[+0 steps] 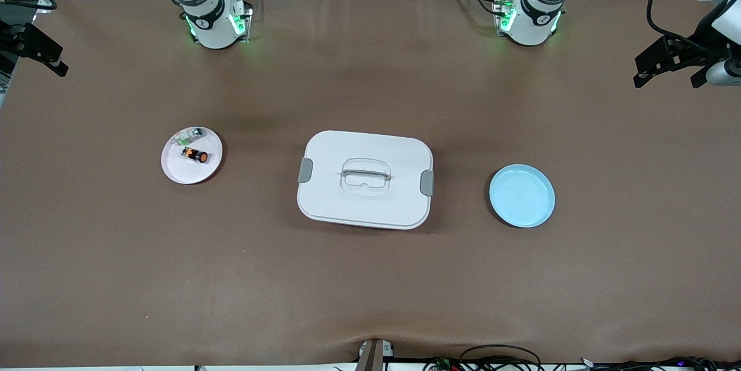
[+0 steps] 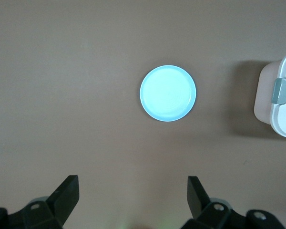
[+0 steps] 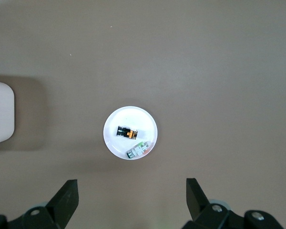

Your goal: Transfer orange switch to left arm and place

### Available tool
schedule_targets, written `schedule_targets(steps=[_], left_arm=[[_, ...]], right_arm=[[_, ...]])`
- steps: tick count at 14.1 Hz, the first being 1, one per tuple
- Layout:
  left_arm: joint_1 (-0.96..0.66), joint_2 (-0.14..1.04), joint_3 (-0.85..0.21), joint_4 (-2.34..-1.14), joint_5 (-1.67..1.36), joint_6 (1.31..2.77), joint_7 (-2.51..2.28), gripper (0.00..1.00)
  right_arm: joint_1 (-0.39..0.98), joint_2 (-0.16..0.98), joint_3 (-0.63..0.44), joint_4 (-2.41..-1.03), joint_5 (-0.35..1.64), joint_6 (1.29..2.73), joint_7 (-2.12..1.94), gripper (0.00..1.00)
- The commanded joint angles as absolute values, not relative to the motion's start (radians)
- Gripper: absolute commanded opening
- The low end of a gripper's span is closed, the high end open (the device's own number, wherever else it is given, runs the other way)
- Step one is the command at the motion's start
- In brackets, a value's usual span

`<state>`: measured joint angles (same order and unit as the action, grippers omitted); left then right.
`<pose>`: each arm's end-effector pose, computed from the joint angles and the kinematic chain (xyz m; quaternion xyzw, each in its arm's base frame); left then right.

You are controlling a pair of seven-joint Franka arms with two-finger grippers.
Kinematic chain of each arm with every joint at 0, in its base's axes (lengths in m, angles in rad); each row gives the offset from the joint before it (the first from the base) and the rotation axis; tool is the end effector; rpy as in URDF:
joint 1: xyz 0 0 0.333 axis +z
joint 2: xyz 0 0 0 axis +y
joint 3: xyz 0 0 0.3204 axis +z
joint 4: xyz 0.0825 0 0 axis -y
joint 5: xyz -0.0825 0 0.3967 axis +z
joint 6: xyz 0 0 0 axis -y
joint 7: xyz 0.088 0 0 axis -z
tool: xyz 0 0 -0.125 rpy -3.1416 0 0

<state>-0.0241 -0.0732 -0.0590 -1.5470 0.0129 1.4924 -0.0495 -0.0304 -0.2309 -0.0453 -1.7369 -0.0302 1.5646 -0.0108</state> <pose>0.5342 -0.0441 0.6557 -0.9998 0.0162 -0.0098 0.0079 0.4909 -0.0438 0.6520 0.9990 -0.0325 0.0287 0.0111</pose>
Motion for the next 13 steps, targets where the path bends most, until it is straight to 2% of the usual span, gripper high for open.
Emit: schedule_targets(steps=[1, 13], left_arm=[[-0.026, -0.061, -0.058, -1.52, 0.028, 1.467, -0.038, 1.0], [-0.026, -0.046, -0.06, -1.505, 0.038, 1.442, -0.034, 1.0]], right_arm=[[-0.028, -0.219, -0.048, -1.71, -0.025, 1.554, -0.009, 1.0], [-0.025, -0.216, -0.052, -1.71, -0.023, 1.554, -0.009, 1.0]])
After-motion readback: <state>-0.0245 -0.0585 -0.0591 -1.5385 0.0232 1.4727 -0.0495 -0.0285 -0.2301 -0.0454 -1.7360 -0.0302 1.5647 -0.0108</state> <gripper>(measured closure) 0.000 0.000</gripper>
